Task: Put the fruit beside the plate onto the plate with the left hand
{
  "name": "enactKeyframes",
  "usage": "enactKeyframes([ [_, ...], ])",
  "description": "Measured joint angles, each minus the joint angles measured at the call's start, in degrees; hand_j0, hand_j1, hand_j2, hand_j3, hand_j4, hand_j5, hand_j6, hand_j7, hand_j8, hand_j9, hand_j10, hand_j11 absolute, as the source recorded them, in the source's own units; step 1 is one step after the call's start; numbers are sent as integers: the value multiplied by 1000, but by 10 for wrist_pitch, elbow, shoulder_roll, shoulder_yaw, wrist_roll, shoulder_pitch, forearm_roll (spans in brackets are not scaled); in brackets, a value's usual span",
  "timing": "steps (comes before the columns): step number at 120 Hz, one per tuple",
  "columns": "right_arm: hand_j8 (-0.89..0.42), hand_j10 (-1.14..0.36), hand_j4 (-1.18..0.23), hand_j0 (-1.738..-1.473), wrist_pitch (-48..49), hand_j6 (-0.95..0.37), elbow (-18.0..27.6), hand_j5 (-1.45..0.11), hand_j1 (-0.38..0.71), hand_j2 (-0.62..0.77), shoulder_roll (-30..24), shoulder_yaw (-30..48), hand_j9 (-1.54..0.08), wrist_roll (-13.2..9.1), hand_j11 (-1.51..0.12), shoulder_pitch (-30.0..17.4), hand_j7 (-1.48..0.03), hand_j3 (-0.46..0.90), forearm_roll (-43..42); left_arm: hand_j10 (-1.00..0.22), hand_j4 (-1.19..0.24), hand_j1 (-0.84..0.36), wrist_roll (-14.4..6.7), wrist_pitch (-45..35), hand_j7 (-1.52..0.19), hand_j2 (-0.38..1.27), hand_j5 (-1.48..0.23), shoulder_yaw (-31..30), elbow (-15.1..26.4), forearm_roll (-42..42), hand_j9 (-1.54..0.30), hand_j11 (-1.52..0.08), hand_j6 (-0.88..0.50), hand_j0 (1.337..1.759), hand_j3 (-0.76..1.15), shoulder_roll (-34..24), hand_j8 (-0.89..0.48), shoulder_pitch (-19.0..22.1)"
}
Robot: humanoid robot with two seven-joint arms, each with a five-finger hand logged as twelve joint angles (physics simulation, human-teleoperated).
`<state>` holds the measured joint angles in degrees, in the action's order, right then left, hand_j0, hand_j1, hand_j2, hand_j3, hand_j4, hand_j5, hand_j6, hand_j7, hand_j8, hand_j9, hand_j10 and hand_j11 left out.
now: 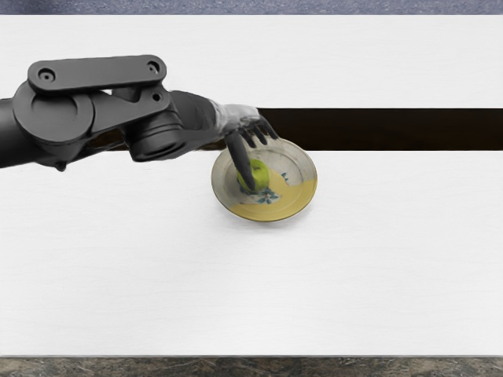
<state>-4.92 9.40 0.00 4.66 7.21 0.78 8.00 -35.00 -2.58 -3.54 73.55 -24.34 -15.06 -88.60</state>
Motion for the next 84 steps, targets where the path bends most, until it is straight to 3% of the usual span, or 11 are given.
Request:
enactKeyframes([
  [22, -35, -35, -35, -1658, 0, -35, 0, -45, -308, -7, 0, 0, -45, 0, -45, 0, -45, 0, 0, -261, -265, 35, 0, 69, -345, 56, -344, 52, 12, 36, -345, -345, -259, 1658, 0, -92, -258, 9],
  [49, -35, -35, -35, -1658, 0, -35, 0, -45, -308, -7, 0, 0, -45, 0, -45, 1, -45, 0, 0, -256, -257, 43, 0, 204, -334, 53, -333, 159, 37, 67, -334, -334, -255, 1658, 0, -207, -255, 110],
  [84, -35, -35, -35, -1658, 0, -35, 0, -45, -307, -7, 0, 0, -45, 0, -45, 1, -45, 0, 0, -254, -255, 46, 0, 322, -329, 52, -329, 266, 52, 71, -329, -329, -254, 1658, 0, -315, -254, 210],
])
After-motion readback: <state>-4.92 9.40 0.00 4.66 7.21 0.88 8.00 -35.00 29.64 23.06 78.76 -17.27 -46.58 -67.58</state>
